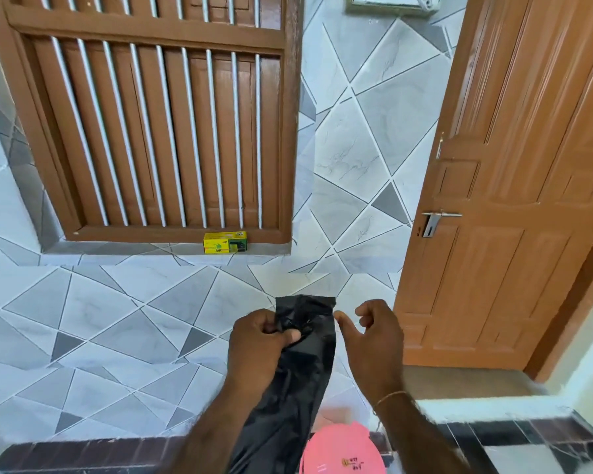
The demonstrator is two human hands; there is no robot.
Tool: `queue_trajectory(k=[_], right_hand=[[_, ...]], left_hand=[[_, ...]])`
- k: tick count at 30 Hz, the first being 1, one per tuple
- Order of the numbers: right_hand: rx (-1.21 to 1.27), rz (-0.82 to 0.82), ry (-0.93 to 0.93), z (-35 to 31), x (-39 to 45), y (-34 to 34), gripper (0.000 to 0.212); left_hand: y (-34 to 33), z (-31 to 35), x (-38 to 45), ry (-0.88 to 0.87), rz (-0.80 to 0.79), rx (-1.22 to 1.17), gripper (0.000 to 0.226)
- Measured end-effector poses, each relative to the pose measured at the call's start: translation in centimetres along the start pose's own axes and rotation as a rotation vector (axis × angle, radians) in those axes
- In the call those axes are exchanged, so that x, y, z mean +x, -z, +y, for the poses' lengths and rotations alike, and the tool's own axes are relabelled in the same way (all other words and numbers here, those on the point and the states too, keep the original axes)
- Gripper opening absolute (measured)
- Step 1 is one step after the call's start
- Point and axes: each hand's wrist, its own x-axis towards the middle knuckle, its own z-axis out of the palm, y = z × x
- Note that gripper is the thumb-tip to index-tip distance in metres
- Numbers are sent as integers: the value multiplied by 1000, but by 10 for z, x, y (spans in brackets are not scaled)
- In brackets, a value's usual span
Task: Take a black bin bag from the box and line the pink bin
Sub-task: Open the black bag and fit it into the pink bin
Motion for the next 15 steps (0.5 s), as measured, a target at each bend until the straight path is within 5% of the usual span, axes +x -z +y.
queue_trajectory(k=[3, 7, 9, 12, 15], right_hand=[[99, -45, 85, -19, -29, -7, 32], [331, -397, -245, -32, -37, -24, 12], [397, -387, -311, -32, -30, -29, 2], [432, -346, -356, -31, -22, -29, 12], [475, -373, -365, -31, -24, -25, 14]], left_hand=[[-1, 3, -3, -28, 151, 151, 31], [-4, 3, -7, -77, 74, 181, 13], [-5, 3, -8, -135, -24, 154, 9], [1, 4, -9, -159, -154, 66, 19], [8, 5, -8, -118, -125, -45, 19]])
